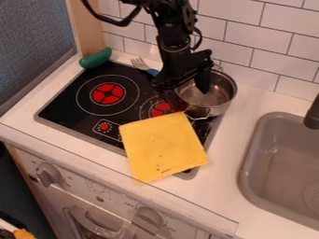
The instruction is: Moved the silver pot to the lower left side
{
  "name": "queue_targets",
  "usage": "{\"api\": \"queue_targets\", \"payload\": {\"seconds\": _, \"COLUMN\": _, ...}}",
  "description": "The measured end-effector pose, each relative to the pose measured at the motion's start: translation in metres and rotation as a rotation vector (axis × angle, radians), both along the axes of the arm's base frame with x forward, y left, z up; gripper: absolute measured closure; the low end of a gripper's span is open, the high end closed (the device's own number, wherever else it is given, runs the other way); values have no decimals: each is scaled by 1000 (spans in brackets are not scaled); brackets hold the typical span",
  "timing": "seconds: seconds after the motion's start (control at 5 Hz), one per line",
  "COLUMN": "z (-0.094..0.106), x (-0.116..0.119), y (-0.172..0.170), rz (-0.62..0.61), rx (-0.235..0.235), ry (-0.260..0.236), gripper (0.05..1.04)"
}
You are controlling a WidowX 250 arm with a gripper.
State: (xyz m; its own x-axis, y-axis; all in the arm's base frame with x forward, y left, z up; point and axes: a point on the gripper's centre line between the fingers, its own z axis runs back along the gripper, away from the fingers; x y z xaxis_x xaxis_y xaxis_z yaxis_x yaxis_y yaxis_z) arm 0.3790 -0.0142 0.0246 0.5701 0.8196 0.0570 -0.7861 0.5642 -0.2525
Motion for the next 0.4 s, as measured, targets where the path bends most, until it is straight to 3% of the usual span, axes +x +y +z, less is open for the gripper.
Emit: {"api": "queue_targets", "payload": {"seconds": 0.4, "z": -8, "x": 3, "y": -12, "rz": -41, "rx": 3, "ry": 21, "gripper": 705}}
